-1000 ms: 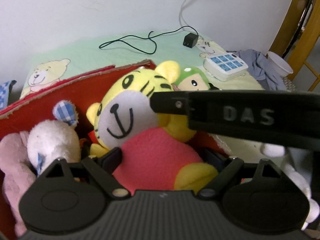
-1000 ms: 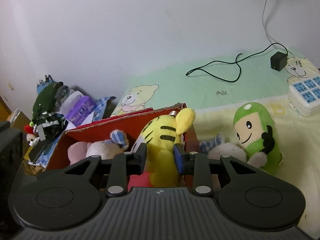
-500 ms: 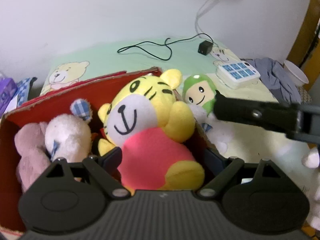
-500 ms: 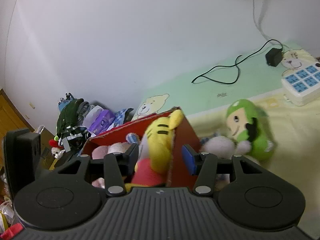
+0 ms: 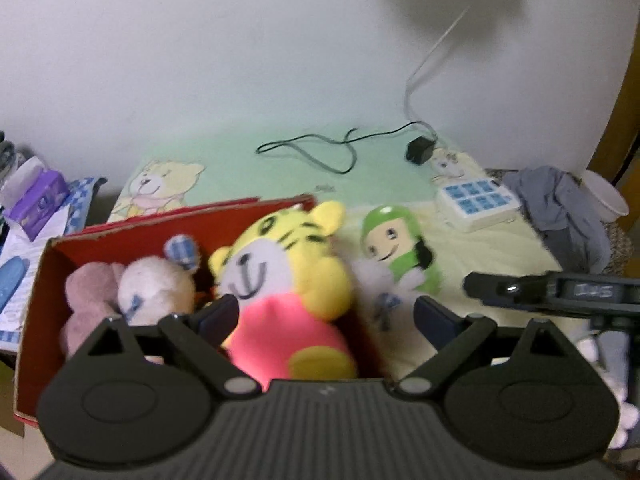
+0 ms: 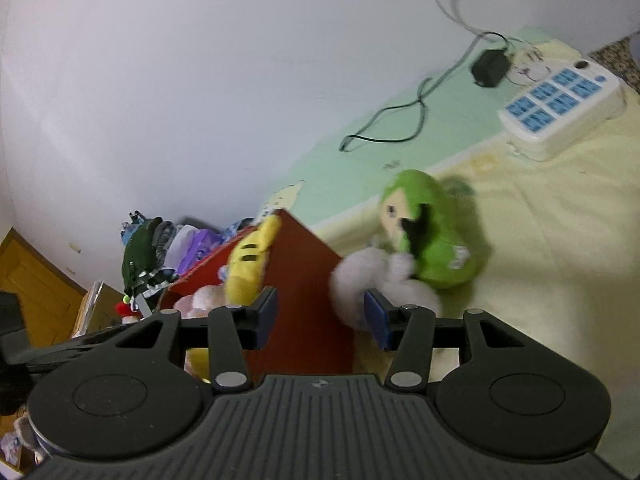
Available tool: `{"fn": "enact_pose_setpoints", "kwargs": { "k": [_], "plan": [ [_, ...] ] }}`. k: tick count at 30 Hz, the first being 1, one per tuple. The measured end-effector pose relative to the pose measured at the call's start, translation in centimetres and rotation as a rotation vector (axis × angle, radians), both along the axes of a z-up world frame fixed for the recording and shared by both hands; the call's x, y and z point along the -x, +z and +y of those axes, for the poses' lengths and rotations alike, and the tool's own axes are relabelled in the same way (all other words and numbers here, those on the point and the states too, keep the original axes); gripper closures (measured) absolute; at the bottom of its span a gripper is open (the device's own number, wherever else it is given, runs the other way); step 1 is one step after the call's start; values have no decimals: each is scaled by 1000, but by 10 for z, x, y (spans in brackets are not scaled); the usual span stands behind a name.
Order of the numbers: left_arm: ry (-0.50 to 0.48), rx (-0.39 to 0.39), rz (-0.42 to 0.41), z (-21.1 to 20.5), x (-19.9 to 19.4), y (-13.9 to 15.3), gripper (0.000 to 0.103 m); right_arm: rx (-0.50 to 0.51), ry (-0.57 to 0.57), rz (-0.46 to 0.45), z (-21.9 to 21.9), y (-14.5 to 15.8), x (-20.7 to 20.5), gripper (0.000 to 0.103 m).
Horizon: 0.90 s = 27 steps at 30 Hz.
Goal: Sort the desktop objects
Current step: 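Move the right gripper to the green bean plush and grasp it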
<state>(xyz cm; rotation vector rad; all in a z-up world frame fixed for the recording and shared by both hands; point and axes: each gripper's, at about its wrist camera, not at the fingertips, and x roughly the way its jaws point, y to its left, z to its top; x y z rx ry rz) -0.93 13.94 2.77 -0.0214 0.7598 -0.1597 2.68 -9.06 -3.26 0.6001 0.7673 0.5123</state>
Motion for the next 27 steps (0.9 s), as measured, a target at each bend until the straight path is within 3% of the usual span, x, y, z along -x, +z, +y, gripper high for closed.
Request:
{"fn": "enact_pose_setpoints", "kwargs": {
  "k": [6, 10, 21, 27],
  "plan": [
    [-74, 12, -25, -44, 3, 3, 8, 7, -7, 53, -31, -15, -12, 51],
    [-105, 30, 4, -69, -3, -6, 10, 6, -2, 81, -49, -22, -21, 51],
    [-124, -16, 79, -130, -26, -33, 8, 24, 30, 124, -84, -39, -45, 51],
    [-133, -8, 120, -143, -33, -52, 8, 55, 67, 151, -97, -47, -58, 50]
  ]
}}
